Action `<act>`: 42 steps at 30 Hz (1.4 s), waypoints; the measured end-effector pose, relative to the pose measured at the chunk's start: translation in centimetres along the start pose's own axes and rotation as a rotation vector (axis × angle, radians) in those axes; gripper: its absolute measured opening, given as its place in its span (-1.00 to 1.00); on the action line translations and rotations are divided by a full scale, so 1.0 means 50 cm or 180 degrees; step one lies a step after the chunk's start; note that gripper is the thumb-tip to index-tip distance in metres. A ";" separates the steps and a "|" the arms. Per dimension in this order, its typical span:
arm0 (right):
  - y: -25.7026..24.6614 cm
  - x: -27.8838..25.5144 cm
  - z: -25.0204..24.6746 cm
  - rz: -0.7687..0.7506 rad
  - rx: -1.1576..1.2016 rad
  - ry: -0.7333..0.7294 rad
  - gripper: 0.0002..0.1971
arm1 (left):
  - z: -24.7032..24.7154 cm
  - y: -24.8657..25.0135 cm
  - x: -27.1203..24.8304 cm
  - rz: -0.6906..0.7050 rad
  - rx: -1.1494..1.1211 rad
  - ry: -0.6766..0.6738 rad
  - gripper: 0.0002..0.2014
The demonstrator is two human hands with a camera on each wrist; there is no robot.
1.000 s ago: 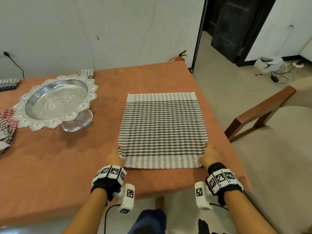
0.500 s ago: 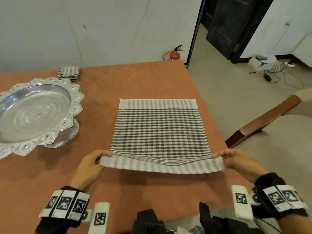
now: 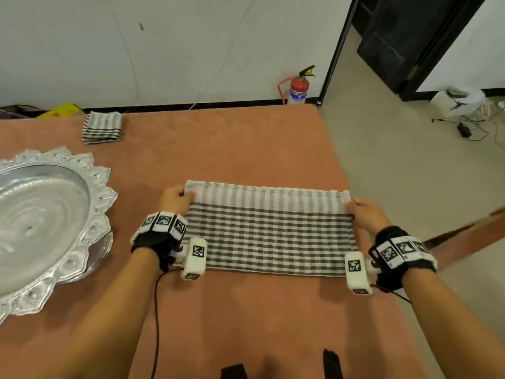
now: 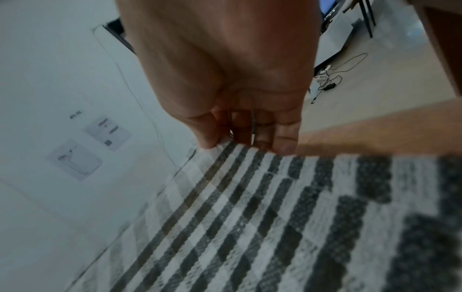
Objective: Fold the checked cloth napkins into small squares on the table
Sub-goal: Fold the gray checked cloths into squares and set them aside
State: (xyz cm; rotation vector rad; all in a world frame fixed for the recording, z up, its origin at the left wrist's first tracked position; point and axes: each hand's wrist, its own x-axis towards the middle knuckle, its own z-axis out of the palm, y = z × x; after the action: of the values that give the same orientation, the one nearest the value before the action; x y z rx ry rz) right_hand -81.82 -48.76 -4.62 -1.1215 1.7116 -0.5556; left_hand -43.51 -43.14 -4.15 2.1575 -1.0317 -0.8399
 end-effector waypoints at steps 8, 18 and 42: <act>0.018 0.145 0.037 -0.0033 -0.0822 0.0283 -0.69 | 0.050 -0.019 0.103 -0.0127 0.1209 -0.0095 -0.70; 0.031 0.006 0.030 -0.0088 -0.1266 0.0108 -0.65 | 0.042 -0.028 -0.019 -0.0322 0.1237 -0.0170 -0.60; 0.129 -0.191 0.115 -0.0129 -0.2806 0.0796 -0.44 | 0.185 -0.006 -0.251 0.1960 0.2074 -0.1226 -0.50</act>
State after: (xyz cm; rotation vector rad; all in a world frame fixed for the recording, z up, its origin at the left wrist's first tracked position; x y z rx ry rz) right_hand -78.47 -36.68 -7.45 -1.7443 2.2343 0.0844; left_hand -56.53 -34.88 -6.59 1.9642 -2.2723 -0.6767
